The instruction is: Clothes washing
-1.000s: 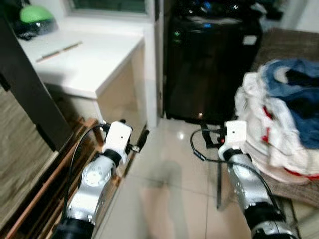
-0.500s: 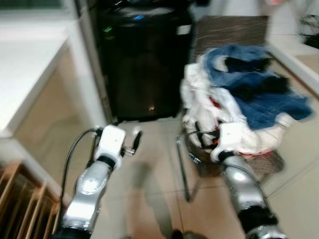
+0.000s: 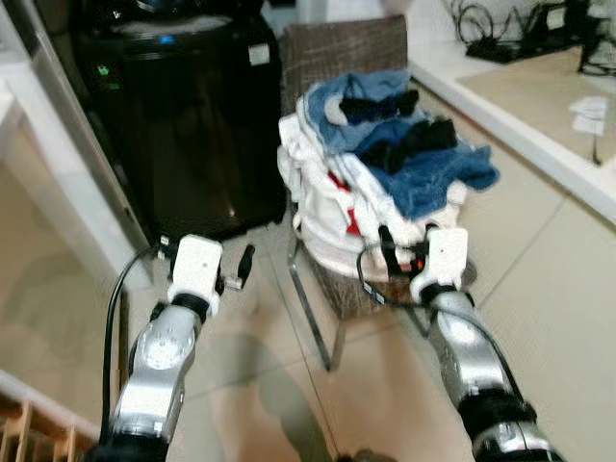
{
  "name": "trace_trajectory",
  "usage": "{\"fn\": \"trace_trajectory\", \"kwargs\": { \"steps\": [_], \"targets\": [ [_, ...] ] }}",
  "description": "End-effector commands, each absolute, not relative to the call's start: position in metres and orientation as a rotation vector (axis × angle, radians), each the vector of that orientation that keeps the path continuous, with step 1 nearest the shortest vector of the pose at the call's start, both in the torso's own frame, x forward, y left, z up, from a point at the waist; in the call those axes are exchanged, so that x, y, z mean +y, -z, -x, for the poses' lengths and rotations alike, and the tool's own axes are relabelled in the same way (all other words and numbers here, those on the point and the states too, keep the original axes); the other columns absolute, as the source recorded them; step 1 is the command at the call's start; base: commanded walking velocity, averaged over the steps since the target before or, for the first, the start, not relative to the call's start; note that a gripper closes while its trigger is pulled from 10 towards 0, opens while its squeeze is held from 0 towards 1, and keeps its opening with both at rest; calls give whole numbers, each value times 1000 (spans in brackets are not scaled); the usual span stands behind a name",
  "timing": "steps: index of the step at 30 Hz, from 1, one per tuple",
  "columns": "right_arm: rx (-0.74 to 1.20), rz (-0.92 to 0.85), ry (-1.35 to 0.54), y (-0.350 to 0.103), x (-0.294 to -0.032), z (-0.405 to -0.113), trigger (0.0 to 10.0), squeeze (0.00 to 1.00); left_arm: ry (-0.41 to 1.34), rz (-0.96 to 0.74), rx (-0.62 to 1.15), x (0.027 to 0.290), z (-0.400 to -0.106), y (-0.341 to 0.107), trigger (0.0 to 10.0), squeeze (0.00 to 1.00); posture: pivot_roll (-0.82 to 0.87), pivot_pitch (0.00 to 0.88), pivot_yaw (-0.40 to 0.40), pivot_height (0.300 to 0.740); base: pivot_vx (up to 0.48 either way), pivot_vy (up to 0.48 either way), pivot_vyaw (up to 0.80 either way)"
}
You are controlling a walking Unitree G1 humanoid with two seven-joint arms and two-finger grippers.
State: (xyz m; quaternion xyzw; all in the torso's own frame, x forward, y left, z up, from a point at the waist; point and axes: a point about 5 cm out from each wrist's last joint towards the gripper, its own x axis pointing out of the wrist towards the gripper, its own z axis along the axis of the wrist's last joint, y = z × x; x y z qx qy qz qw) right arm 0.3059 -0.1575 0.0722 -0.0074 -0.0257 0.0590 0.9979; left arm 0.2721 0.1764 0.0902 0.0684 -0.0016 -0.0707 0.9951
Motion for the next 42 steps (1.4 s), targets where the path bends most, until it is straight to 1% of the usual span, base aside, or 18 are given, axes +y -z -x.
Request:
{"fn": "trace_trajectory", "kwargs": {
  "steps": [1,4,7,10,11,13,19,22,29,32,36,42],
  "targets": [
    [-146,14,-102,-86,-165,-303,10000,0,82,-103,-73,188,-266,-101,10000,0,-60,0,-1,740,0,0,0],
    [-194,-7,-101,-93,-169,-297,10000,0,65,-70,-105,193,-260,-107,10000,0,-59,0,-4,740,0,0,0],
    [-236,20,-139,-101,-171,-284,10000,0,146,-74,-144,186,-251,-121,10000,0,-53,0,-11,740,0,0,0],
    [-233,11,-246,-106,-160,-282,10000,0,259,-94,-119,169,-251,-124,10000,0,-52,0,-15,740,0,0,0],
    [-218,-13,-336,-109,-145,-284,10000,0,298,-107,-128,161,-253,-127,10000,0,-52,0,-16,740,0,0,0],
    [-222,-23,-347,-113,-141,-289,10000,0,321,-108,-151,157,-255,-128,10000,0,-60,0,-12,740,122,0,0],
    [-218,9,-267,-114,-148,-296,10000,0,301,-129,-147,159,-263,-129,10000,0,-67,0,-10,740,441,0,0],
    [-185,54,-139,-113,-160,-303,10000,0,287,-133,-156,162,-268,-134,10000,0,-69,0,-7,740,480,0,0],
    [-165,54,-152,-112,-157,-308,10000,0,284,-149,-148,165,-276,-133,10000,0,-82,0,9,740,471,0,0],
    [-163,46,-152,-111,-155,-309,10000,0,294,-145,-141,164,-277,-132,10000,0,-88,0,15,740,349,321,-775],
    [-161,43,-155,-109,-154,-308,10000,0,302,-141,-127,163,-278,-130,10000,0,-92,0,17,740,0,466,-780],
    [-133,30,-131,-104,-156,-310,10000,0,335,-192,-106,159,-283,-127,10000,0,-91,0,17,740,0,456,-795]
  ]
}}
